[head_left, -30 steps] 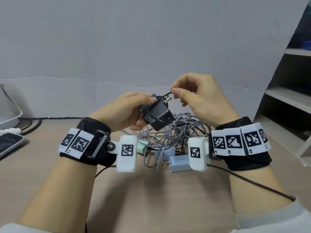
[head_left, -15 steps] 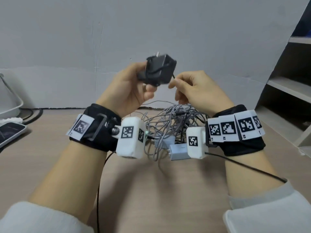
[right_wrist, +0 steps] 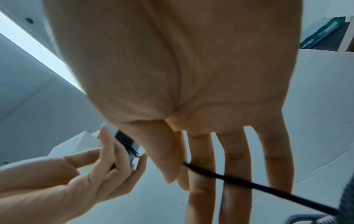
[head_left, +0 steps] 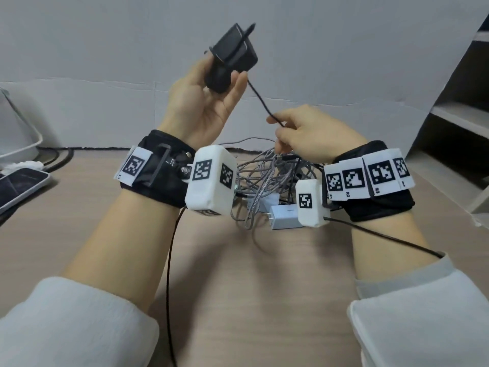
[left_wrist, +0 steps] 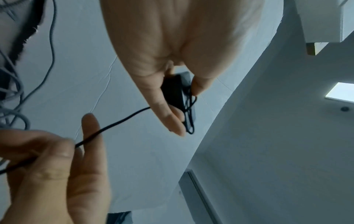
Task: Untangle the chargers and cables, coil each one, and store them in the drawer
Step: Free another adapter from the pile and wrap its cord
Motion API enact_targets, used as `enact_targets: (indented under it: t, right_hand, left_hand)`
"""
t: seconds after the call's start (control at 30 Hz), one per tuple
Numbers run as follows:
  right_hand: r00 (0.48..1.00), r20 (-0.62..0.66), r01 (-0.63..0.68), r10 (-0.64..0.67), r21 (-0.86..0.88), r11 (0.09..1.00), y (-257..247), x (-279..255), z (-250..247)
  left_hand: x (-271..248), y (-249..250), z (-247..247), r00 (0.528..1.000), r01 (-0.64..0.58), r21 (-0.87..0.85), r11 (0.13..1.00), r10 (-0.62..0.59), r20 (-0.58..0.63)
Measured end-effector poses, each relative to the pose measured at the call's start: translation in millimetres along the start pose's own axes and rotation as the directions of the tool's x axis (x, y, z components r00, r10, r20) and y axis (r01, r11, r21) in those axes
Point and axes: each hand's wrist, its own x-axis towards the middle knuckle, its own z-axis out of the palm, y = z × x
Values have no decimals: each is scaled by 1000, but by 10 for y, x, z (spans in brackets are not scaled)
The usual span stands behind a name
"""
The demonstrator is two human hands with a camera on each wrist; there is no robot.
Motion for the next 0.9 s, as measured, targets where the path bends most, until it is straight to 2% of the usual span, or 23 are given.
enact_targets:
  t: [0.07, 0.13, 0.27, 0.33, 0.43, 0.5, 0.7, 0.9]
  right_hand:
    - [998, 63, 23, -19, -49, 999, -53, -36, 10]
    - [993, 101, 75, -65, -106, 992, -122, -84, 30]
    - [983, 102, 166, -155, -104, 981, -220, -127, 68]
    - [977, 49, 210, -208, -45, 977, -235, -125, 54]
    - [964, -66, 263, -258, 87, 961, -233, -132, -21]
    - [956, -86, 290, -281, 114, 950, -215, -148, -63]
    - [958, -76, 283, -276, 105, 953, -178, -152, -89]
    - [966, -77, 254, -246, 124, 959, -138, -209, -194]
  left_hand:
    - [22, -62, -26, 993, -79, 181, 980, 93, -68]
    - [24, -154, -81, 983, -121, 393, 912, 165, -80]
    - [14, -244, -134, 973, -180, 730, 660, 230, 32]
    - [21, -231, -143, 968, -202, 802, 561, 238, 78]
    - [19, -176, -174, 962, -226, 844, 486, 247, 115]
    - [13, -127, -206, 960, -232, 873, 429, 243, 136]
    - [34, -9, -262, 959, -253, 870, 422, 227, 169]
    - [77, 133, -379, 962, -237, 872, 429, 229, 149]
